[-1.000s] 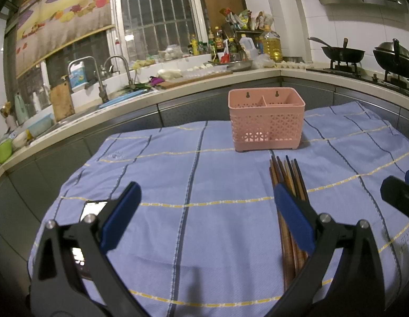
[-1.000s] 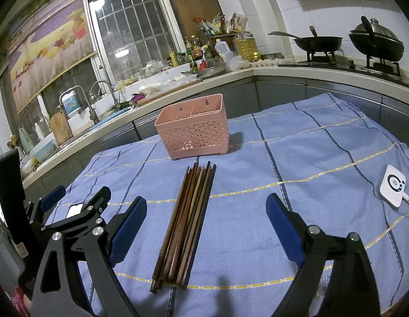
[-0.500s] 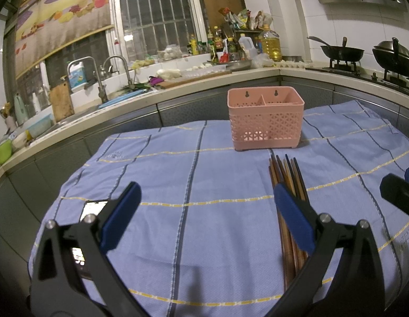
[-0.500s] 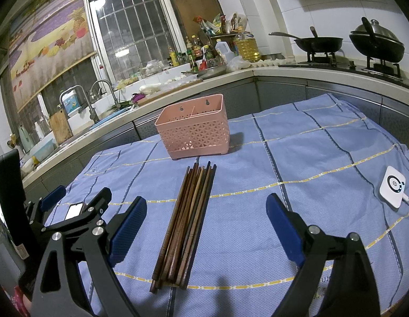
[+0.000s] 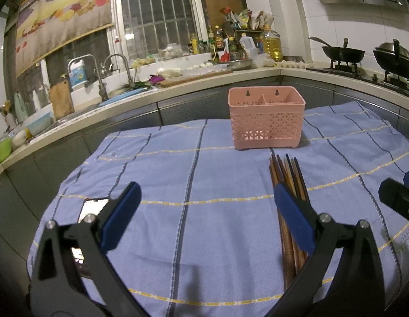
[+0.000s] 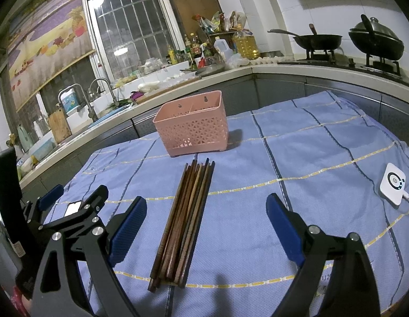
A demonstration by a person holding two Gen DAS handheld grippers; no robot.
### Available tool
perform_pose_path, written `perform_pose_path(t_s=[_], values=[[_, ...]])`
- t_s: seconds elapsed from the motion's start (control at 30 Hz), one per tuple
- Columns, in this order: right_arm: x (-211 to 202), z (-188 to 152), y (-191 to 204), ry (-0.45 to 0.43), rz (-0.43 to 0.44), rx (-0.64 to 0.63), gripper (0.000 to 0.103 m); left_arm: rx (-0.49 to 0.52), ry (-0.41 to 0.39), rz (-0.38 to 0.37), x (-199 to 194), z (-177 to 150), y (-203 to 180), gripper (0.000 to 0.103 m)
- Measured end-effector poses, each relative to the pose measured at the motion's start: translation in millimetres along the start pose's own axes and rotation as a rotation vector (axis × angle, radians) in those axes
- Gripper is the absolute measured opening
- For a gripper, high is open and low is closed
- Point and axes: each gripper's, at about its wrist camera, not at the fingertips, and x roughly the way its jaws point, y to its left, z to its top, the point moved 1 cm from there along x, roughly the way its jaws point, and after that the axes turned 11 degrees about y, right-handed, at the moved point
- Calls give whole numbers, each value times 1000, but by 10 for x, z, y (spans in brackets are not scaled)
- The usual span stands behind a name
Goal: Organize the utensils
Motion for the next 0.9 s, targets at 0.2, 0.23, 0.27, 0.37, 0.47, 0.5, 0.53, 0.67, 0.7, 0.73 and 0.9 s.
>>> perform_pose_path(t_s=[0.2,0.23,0.27,0.37,0.47,0.5,0.53,0.67,0.7,0.73,0.9], values=[[37,-25,-6,15,3,-7,87,2,3,-1,10,-1,8,97],[48,-27,-8,21,4,-7,85,2,4,-2,5,-16,2,97],[53,-24,0,26,5,-7,84,2,6,-3,-8,-37,-2,97],[59,-47,-1,40,7,-9,81,1,11,-4,2,-106,-2,97],[51,-88,-37,47,4,-9,80,1,18,-2,20,-130,1,97],[55,-71,-13,51,2,-9,79,1,22,-1,43,-118,7,97],[60,-71,-8,54,1,-10,79,1,26,-1,55,-124,12,97],[121,-63,27,80,-7,-20,74,-1,53,-12,109,-121,77,97],[161,-76,35,96,-11,-25,72,-4,64,-27,123,-140,98,97],[188,-89,29,110,-13,-28,70,-6,71,-43,140,-148,124,97],[418,-161,23,213,-12,-43,59,1,147,-130,262,-233,187,91]])
